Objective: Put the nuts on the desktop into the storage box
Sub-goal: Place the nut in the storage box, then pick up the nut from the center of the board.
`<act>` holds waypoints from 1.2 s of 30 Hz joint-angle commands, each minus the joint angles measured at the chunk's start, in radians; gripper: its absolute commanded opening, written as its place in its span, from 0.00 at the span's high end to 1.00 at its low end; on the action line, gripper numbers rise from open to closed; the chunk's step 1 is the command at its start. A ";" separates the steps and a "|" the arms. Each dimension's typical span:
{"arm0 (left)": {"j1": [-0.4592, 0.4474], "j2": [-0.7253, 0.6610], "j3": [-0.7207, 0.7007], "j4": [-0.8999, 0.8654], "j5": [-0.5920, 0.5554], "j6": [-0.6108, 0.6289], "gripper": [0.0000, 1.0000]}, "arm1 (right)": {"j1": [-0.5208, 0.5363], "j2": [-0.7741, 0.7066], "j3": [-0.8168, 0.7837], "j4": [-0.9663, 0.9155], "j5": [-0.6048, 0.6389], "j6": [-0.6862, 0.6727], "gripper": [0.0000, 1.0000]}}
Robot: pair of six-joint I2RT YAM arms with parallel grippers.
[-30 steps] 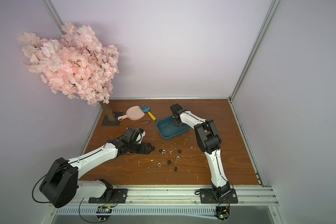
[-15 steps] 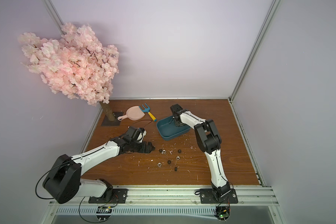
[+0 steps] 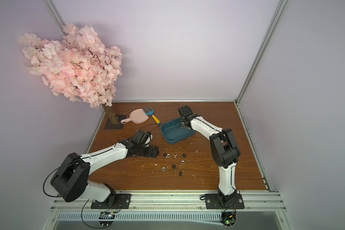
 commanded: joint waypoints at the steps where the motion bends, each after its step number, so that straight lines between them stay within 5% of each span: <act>1: -0.022 0.042 0.039 -0.014 -0.066 -0.013 0.00 | 0.024 -0.195 -0.110 0.144 -0.134 -0.067 0.61; 11: -0.042 0.188 0.127 -0.020 -0.075 -0.010 0.32 | 0.041 -0.696 -0.541 0.427 -0.279 -0.087 0.48; 24: -0.145 0.337 0.248 -0.154 -0.167 0.034 0.57 | 0.045 -0.851 -0.627 0.439 -0.294 -0.107 0.48; 30: -0.150 0.331 0.247 -0.196 -0.222 0.032 0.57 | 0.045 -0.856 -0.628 0.433 -0.300 -0.106 0.48; 36: -0.150 0.279 0.222 -0.218 -0.216 0.032 0.47 | 0.045 -0.861 -0.628 0.432 -0.305 -0.101 0.48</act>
